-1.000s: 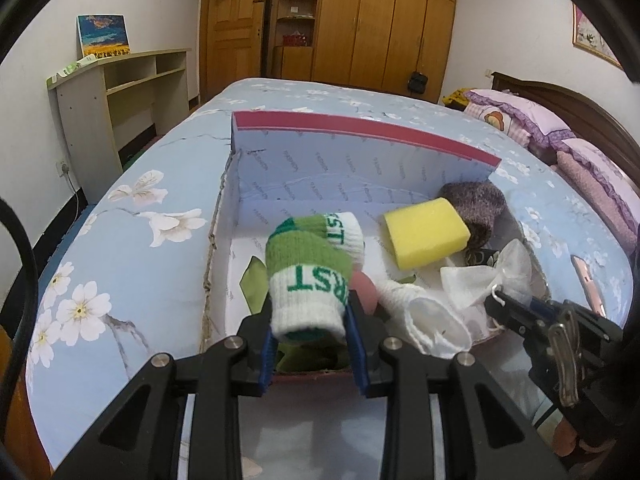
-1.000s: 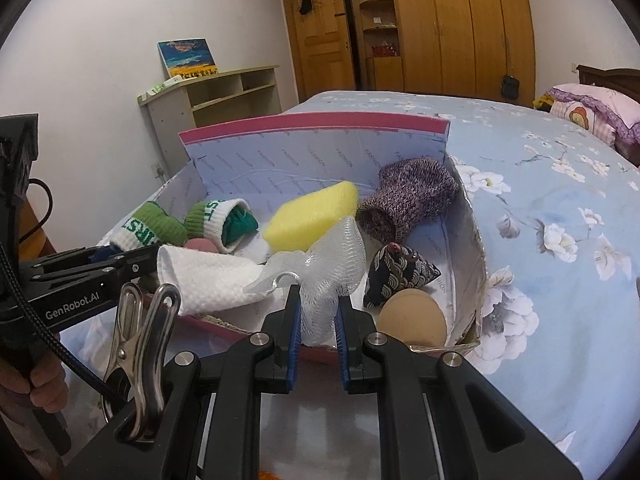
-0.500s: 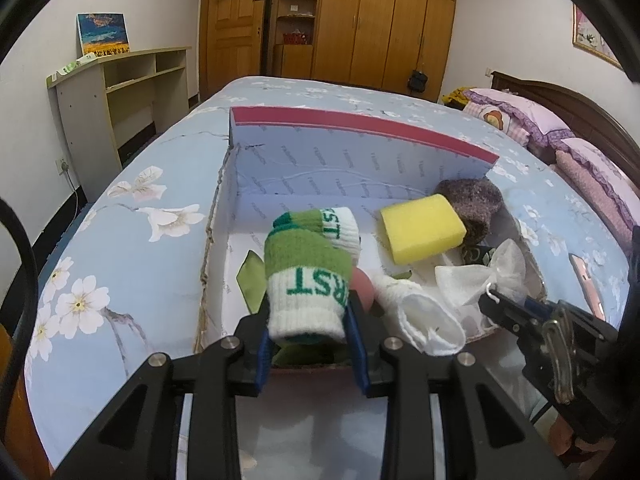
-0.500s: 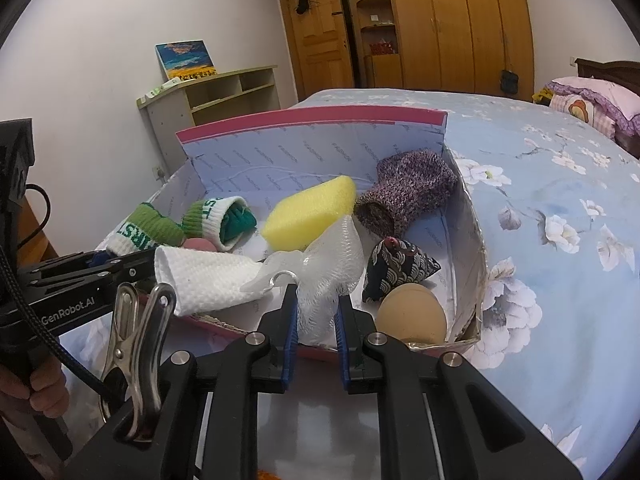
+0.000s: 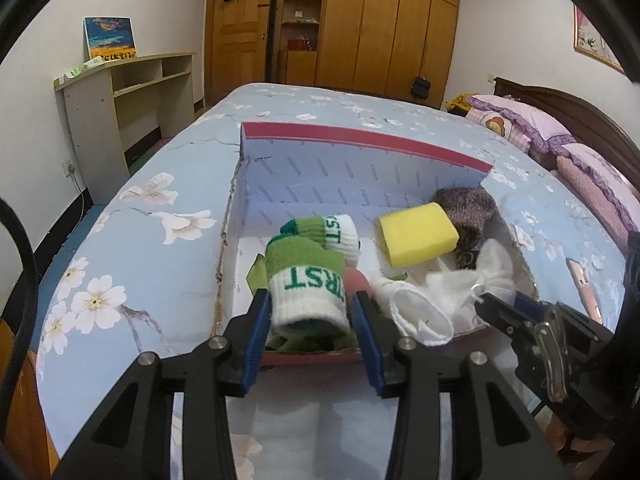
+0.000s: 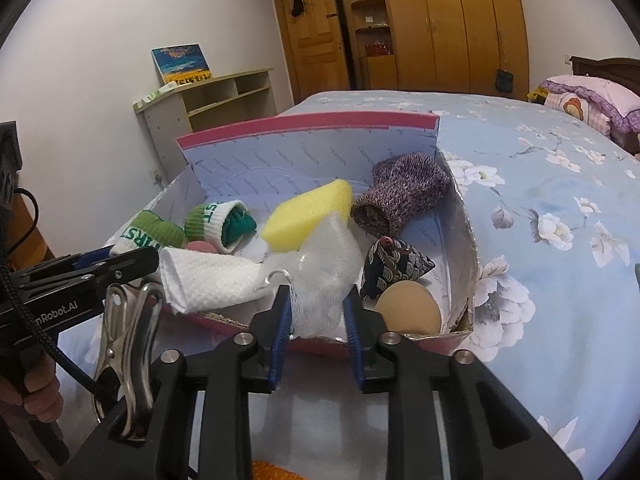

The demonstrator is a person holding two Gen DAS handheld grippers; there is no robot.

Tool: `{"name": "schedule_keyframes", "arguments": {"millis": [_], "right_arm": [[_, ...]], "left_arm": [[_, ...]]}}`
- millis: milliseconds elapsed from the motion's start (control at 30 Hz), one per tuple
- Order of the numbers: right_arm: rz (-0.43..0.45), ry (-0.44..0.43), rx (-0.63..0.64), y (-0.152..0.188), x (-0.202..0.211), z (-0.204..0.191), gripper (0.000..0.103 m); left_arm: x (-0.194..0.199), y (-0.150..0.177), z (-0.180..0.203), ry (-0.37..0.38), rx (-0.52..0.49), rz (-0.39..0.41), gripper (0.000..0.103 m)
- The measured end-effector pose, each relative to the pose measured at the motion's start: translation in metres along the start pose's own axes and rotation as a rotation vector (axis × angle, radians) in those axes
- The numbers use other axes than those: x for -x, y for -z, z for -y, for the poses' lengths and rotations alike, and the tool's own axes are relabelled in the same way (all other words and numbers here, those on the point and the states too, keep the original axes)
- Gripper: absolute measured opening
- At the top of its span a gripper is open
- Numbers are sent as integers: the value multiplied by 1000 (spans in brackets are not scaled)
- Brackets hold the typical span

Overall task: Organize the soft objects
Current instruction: 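Open the left tool to drop the sock while the right tool releases the mesh bag, then close the left tool on the orange cloth bundle while the right tool grips the pale blue cloth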

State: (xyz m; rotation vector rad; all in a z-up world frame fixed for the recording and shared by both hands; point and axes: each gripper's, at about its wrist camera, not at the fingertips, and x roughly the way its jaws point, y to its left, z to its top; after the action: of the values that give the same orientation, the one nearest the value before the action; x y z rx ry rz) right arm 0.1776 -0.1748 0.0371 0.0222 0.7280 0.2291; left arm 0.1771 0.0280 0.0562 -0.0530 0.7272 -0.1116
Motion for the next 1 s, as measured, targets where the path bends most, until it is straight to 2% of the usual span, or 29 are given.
{"name": "schedule_keyframes", "arguments": {"millis": [467, 500, 567, 633, 1000], "right_arm": [[37, 3, -10, 0, 24, 0, 31], [39, 4, -10, 0, 25, 0, 32], [44, 9, -9, 0, 28, 0, 40], [50, 10, -9, 1, 31, 0, 41], [74, 4, -4, 4, 49, -1, 42]], "left_arm": [[21, 1, 5, 2, 2, 21, 47], [23, 1, 6, 1, 2, 21, 47], [25, 1, 6, 4, 2, 24, 47], [27, 1, 7, 5, 0, 27, 47], [40, 7, 11, 13, 2, 34, 47]]}}
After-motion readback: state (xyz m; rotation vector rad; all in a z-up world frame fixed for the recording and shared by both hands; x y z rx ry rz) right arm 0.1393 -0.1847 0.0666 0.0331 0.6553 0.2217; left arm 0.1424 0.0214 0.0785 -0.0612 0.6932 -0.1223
